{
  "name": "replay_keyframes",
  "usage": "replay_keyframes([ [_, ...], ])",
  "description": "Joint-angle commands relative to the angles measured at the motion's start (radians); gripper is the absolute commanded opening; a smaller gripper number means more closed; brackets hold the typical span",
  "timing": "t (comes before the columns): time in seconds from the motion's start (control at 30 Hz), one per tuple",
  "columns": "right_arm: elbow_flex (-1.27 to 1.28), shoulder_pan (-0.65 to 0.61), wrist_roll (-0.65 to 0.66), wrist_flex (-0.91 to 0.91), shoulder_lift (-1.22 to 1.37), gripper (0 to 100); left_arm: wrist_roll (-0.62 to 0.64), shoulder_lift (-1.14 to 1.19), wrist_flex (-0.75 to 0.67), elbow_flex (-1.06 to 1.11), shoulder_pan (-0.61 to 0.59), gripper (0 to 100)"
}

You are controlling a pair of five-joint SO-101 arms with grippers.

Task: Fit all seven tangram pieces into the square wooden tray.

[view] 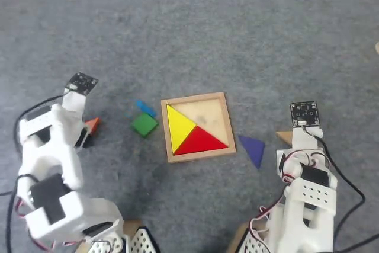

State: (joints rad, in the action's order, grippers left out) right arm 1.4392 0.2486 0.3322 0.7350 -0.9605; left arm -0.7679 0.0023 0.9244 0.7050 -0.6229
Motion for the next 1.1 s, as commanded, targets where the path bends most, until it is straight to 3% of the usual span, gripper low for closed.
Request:
replay_keyframes([
  [0.0,-0.005,-0.012,-0.003,-0.022,-0.025,15.5,0.155,-0.003,-0.018,-0.085,0.020,19],
  [0.13,-0.005,-0.012,-0.003,-0.022,-0.025,15.5,0.181,-0.002,-0.021,-0.088,0.020,23],
  [0.73,-0.005,-0.012,-0.002,-0.021,-0.025,15.5,0.242,0.081,-0.081,-0.099,0.032,23],
  [0.97,-0.005,-0.012,-0.002,-0.019,-0.025,15.5,0.236,0.241,0.044,-0.275,0.035,23],
  [1.07,-0.005,-0.012,-0.002,-0.019,-0.025,15.5,0.193,0.282,0.092,-0.318,0.035,14],
])
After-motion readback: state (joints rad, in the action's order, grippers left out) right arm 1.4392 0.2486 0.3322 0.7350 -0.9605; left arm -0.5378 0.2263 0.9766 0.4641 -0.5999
